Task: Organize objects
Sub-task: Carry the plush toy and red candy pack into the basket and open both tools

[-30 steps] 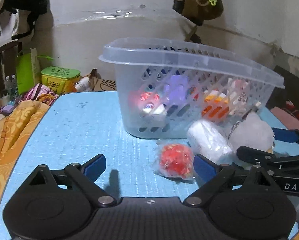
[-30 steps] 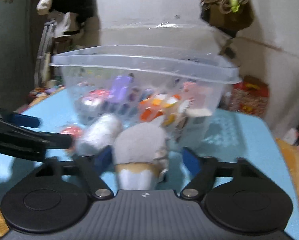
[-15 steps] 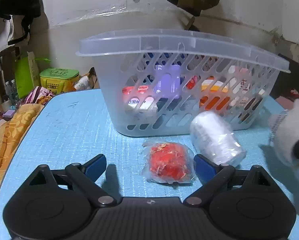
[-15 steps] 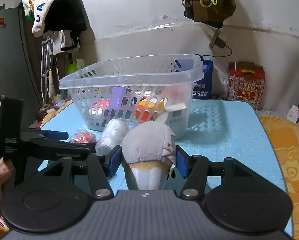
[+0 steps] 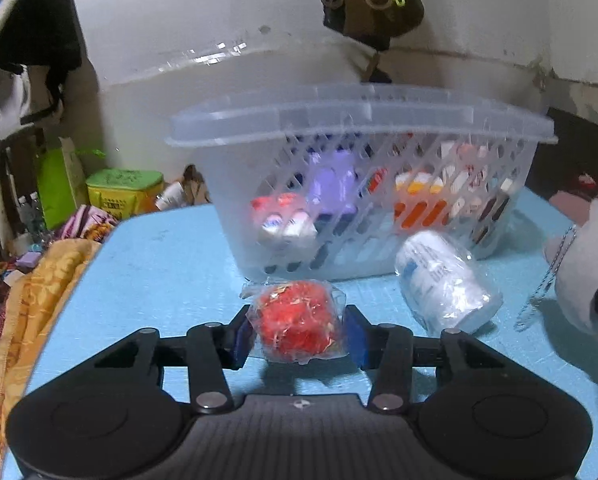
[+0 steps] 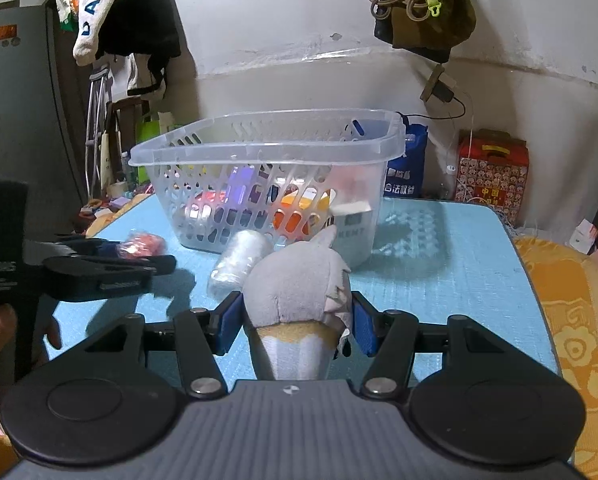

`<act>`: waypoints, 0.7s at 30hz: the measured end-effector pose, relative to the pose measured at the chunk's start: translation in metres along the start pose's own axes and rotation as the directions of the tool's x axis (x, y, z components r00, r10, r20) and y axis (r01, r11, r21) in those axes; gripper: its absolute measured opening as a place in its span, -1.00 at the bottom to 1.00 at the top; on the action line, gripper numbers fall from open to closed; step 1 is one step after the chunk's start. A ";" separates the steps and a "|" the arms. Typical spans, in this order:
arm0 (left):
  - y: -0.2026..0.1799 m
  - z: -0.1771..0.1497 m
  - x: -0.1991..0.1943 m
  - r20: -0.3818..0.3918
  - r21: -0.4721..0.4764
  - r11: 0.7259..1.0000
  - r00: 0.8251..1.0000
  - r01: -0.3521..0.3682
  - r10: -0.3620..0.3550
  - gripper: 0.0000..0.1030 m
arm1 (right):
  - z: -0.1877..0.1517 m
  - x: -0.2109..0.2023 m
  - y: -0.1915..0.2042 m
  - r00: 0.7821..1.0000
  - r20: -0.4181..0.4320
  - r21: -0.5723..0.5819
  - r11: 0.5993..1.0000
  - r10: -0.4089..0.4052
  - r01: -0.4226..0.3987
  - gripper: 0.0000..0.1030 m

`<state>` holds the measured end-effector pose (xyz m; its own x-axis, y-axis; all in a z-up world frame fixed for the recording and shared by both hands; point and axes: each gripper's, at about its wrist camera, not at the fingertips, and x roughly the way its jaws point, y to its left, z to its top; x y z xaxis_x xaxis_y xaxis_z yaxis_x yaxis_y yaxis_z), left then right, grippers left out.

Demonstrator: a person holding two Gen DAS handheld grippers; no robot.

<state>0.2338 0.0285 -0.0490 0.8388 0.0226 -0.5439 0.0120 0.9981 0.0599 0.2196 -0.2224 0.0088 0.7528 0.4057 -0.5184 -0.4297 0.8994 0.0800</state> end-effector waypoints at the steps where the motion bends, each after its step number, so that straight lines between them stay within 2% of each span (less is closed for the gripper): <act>1: 0.001 0.002 -0.004 0.008 -0.005 1.000 1.000 -0.003 0.003 -0.01 | 0.001 -0.002 0.000 1.000 0.009 0.001 1.000 0.001 -0.001 0.15; 11: 0.019 0.015 -0.063 0.139 -0.098 0.994 0.990 0.054 -0.040 -0.01 | 0.009 -0.042 0.005 0.992 0.129 -0.011 1.000 0.009 -0.008 0.16; 21: 0.018 0.019 -0.087 0.197 -0.108 0.989 0.977 0.101 -0.078 0.00 | 0.011 -0.048 0.010 0.989 0.145 -0.042 0.999 0.023 -0.017 0.16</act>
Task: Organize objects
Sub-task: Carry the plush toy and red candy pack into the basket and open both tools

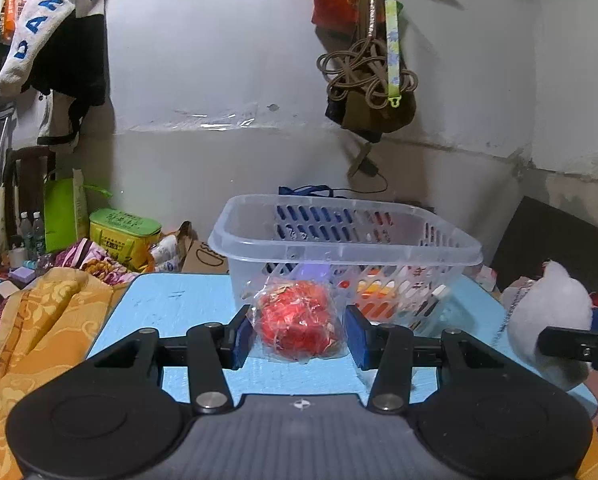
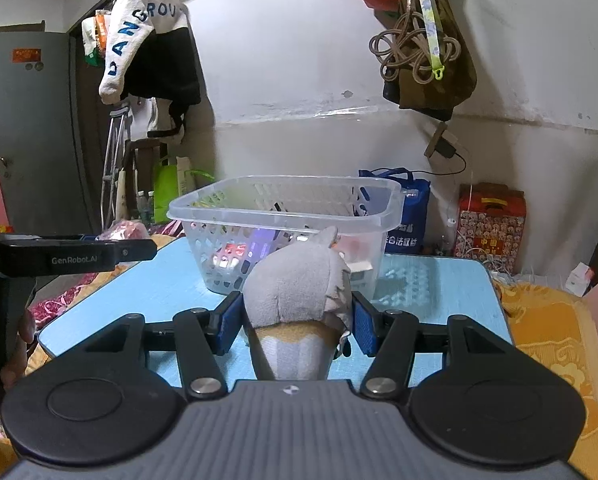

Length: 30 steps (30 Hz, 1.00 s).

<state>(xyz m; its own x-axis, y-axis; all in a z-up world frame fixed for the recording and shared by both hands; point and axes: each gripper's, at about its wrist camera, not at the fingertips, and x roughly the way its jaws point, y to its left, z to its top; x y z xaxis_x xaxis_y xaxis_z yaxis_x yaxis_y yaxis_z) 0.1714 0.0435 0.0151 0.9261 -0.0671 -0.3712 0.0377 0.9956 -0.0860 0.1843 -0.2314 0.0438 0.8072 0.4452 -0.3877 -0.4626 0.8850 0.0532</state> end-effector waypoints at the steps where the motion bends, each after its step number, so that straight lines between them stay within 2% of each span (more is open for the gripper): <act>1: -0.001 0.000 0.000 0.001 0.002 1.000 1.000 0.004 -0.004 0.00 | 0.000 0.000 0.000 1.000 0.000 0.002 1.000 0.004 -0.004 0.16; 9: -0.007 -0.001 -0.003 0.008 0.006 0.999 0.999 0.031 -0.031 0.00 | 0.001 -0.002 -0.004 1.000 0.009 0.021 1.000 -0.008 0.008 0.16; 16: 0.005 0.001 -0.012 0.040 -0.026 0.999 0.999 0.032 -0.031 0.00 | 0.005 -0.006 -0.001 0.999 0.034 0.015 1.000 -0.022 0.022 0.15; 20: 0.011 0.006 -0.014 0.059 -0.049 0.998 0.998 0.040 -0.037 0.00 | 0.018 -0.015 -0.010 0.994 0.094 0.033 0.998 -0.047 0.044 0.16; 22: 0.014 0.016 -0.016 0.083 -0.075 0.995 0.995 0.060 -0.053 0.00 | 0.032 -0.017 -0.016 0.990 0.133 0.053 0.997 -0.058 0.051 0.16; 25: 0.014 0.042 -0.011 0.097 -0.093 0.992 0.992 0.088 -0.079 0.00 | 0.060 -0.007 -0.007 0.979 0.183 -0.002 0.996 -0.089 0.091 0.16; 28: 0.016 0.076 0.010 0.070 -0.151 0.978 0.989 0.143 -0.134 0.00 | 0.088 0.026 -0.003 0.981 0.181 -0.039 0.996 -0.073 0.082 0.16; 30: 0.011 0.094 0.028 0.066 -0.135 0.982 0.990 0.132 -0.124 0.00 | 0.102 0.054 -0.006 0.984 0.164 -0.026 0.997 -0.064 0.069 0.16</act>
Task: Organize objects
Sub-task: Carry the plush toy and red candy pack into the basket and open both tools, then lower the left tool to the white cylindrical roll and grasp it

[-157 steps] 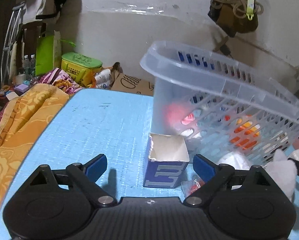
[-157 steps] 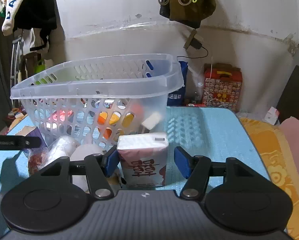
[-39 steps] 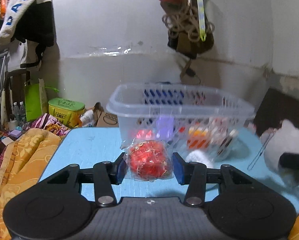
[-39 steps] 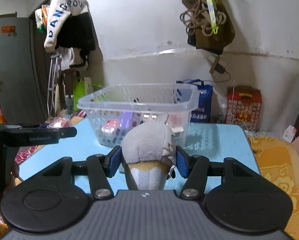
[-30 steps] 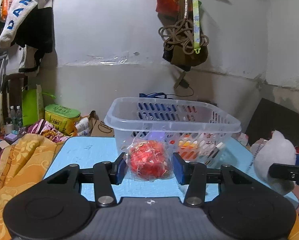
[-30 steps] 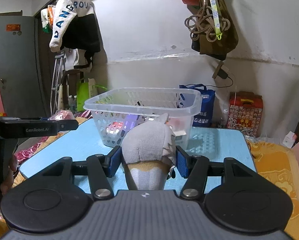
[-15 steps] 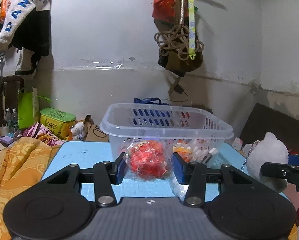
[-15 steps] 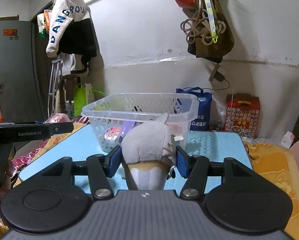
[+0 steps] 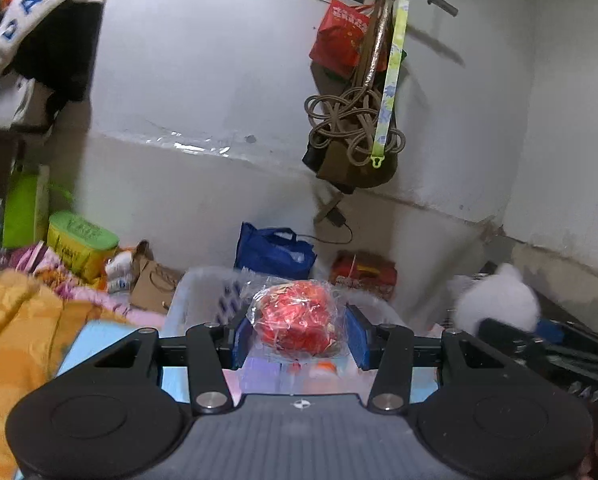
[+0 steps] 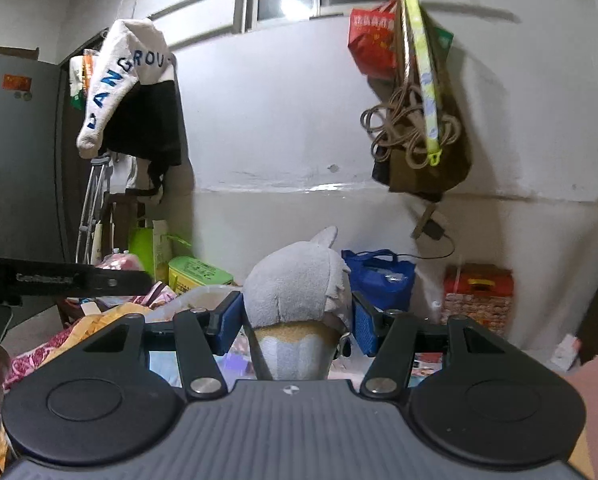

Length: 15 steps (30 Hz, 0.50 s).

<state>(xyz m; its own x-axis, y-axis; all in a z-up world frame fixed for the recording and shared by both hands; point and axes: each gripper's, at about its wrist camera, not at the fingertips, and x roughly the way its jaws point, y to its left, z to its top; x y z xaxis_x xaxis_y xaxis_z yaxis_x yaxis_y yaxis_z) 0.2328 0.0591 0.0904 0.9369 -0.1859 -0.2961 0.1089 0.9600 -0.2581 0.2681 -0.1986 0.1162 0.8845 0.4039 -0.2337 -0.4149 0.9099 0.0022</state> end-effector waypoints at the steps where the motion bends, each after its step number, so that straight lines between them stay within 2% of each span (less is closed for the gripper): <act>1: 0.000 0.006 0.013 -0.008 -0.004 1.000 1.000 -0.021 0.020 0.00 | 0.001 0.014 -0.002 1.000 -0.012 0.007 1.000 0.004 -0.004 0.16; 5: 0.014 0.011 0.056 -0.059 -0.071 0.994 0.995 -0.086 0.082 0.00 | -0.001 0.062 -0.010 0.997 -0.071 0.054 0.999 0.006 -0.002 0.16; 9: 0.017 0.005 0.081 -0.085 -0.041 0.991 0.989 -0.126 0.122 0.00 | -0.003 0.082 -0.009 0.996 -0.093 0.008 1.000 -0.016 0.017 0.17; 10: 0.019 0.005 0.085 -0.087 -0.039 0.991 0.989 -0.126 0.122 0.00 | -0.003 0.084 -0.009 0.996 -0.089 0.003 1.000 -0.011 0.011 0.23; 11: 0.020 0.005 0.088 -0.080 -0.040 0.992 0.990 -0.122 0.119 0.07 | -0.004 0.087 -0.008 0.996 -0.088 -0.010 1.000 0.001 -0.002 0.47; 12: 0.021 0.004 0.089 -0.067 -0.038 0.992 0.990 -0.124 0.122 0.30 | -0.005 0.088 -0.007 0.995 -0.094 -0.026 1.000 0.014 -0.017 0.77; 13: 0.022 0.004 0.091 -0.047 -0.030 0.990 0.990 -0.136 0.134 0.53 | -0.007 0.090 -0.004 0.994 -0.105 -0.046 0.999 -0.009 0.004 1.00; 14: 0.022 0.003 0.093 -0.037 -0.014 0.988 0.988 -0.154 0.153 0.88 | -0.008 0.087 0.001 0.995 -0.092 -0.070 0.997 -0.048 0.042 1.00; 15: 0.022 0.002 0.094 -0.036 0.009 0.983 0.982 -0.183 0.183 0.93 | -0.009 0.081 0.004 0.994 -0.077 -0.090 0.994 -0.072 0.065 1.00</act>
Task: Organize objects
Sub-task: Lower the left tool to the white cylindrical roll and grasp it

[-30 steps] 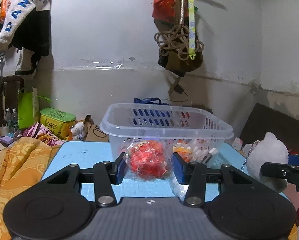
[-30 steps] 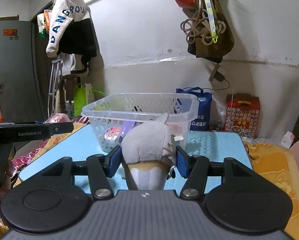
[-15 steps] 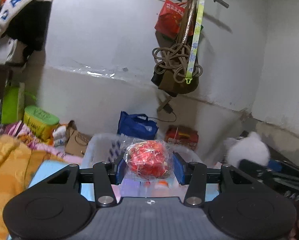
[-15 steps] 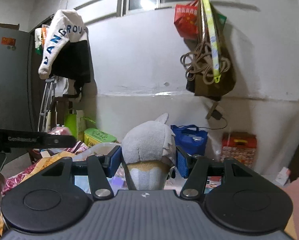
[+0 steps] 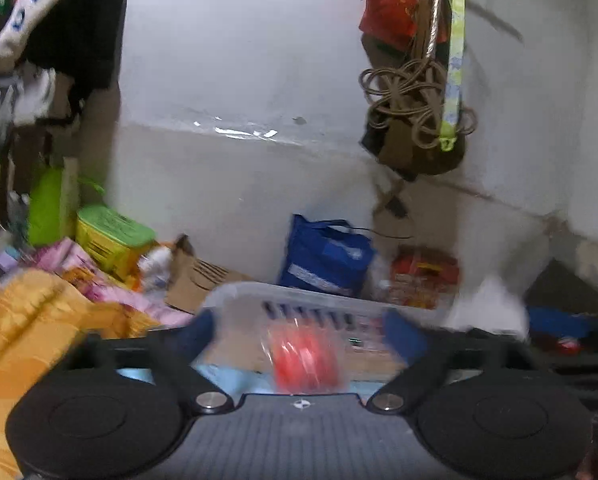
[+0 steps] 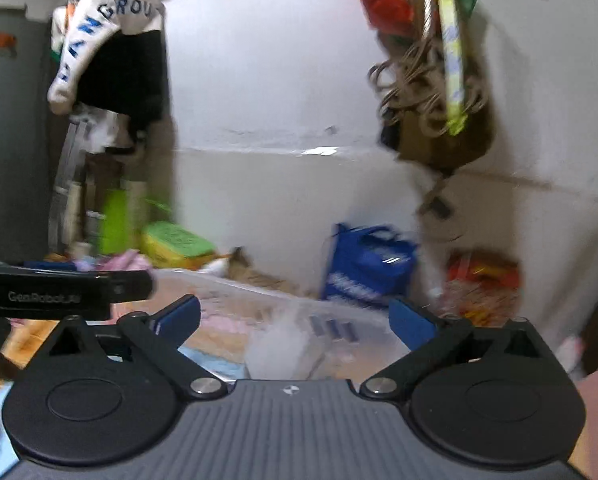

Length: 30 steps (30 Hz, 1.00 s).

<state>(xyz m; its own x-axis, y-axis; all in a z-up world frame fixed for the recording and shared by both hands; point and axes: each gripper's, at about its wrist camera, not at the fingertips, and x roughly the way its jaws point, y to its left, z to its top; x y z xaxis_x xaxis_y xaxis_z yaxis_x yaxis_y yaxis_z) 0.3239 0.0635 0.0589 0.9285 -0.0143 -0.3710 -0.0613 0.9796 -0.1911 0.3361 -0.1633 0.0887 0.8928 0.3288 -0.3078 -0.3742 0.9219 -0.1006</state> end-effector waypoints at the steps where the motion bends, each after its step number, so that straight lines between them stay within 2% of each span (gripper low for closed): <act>1: 0.003 -0.002 -0.003 0.003 0.006 1.000 1.000 -0.016 0.016 0.93 | -0.001 -0.011 0.000 1.000 0.018 -0.006 1.000 -0.006 0.006 1.00; 4: 0.016 -0.012 -0.032 0.042 -0.036 0.999 0.999 0.025 -0.023 0.93 | -0.019 -0.058 -0.005 0.996 0.092 0.070 0.998 -0.011 0.004 1.00; 6: 0.012 -0.029 -0.054 0.042 -0.008 0.998 0.998 0.056 -0.055 0.93 | -0.041 -0.088 -0.010 0.995 0.103 0.151 0.988 -0.014 -0.002 1.00; 8: 0.000 -0.053 -0.067 -0.003 0.036 0.996 0.997 0.079 -0.079 0.93 | -0.067 -0.107 -0.011 0.998 0.065 0.220 0.975 -0.002 -0.012 1.00; 10: -0.018 -0.079 -0.067 -0.080 0.091 0.990 0.991 0.112 -0.104 0.93 | -0.093 -0.116 -0.008 0.999 -0.032 0.227 0.974 0.017 -0.009 1.00; 13: -0.042 -0.107 -0.053 -0.167 0.183 0.979 0.984 0.094 -0.064 0.93 | -0.121 -0.123 -0.010 0.995 -0.103 0.185 0.982 -0.013 0.032 1.00; 15: -0.050 -0.119 -0.038 -0.216 0.196 0.978 0.976 0.077 -0.034 0.88 | -0.132 -0.117 -0.019 0.989 -0.144 0.199 0.979 -0.018 0.047 1.00; 17: -0.053 -0.126 -0.029 -0.254 0.169 0.982 0.966 0.086 -0.041 0.86 | -0.142 -0.111 -0.028 0.987 -0.162 0.236 0.971 -0.001 0.040 1.00; 20: -0.059 -0.130 -0.021 -0.262 0.170 0.984 0.965 0.049 -0.003 0.84 | -0.150 -0.101 -0.033 0.975 -0.218 0.290 0.956 0.030 0.036 1.00; 22: -0.063 -0.132 -0.019 -0.258 0.166 0.986 0.966 0.031 0.013 0.75 | -0.149 -0.100 -0.032 0.972 -0.229 0.285 0.959 0.057 0.011 1.00; 24: -0.069 -0.135 -0.011 -0.269 0.177 0.984 0.963 0.017 0.032 0.50 | -0.149 -0.104 -0.028 0.973 -0.224 0.252 0.968 0.057 0.001 1.00; 26: -0.070 -0.140 -0.003 -0.277 0.188 0.982 0.959 -0.006 0.059 0.38 | -0.150 -0.109 -0.025 0.976 -0.210 0.216 0.976 0.061 -0.015 1.00; 28: -0.070 -0.144 -0.002 -0.275 0.196 0.981 0.960 0.003 0.052 0.27 | -0.151 -0.110 -0.023 0.977 -0.203 0.189 0.982 0.062 -0.023 1.00; 30: -0.070 -0.144 -0.003 -0.265 0.198 0.980 0.964 0.016 0.038 -0.01 | -0.149 -0.111 -0.023 0.978 -0.197 0.198 0.980 0.070 -0.030 1.00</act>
<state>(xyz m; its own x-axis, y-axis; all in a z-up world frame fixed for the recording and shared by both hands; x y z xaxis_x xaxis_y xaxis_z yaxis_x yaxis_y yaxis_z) 0.2724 -0.0344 -0.0576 0.7955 -0.0294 -0.6052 0.0270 0.9995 -0.0131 0.2086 -0.2515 -0.0154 0.7978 0.3453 -0.4943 -0.3437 0.9340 0.0976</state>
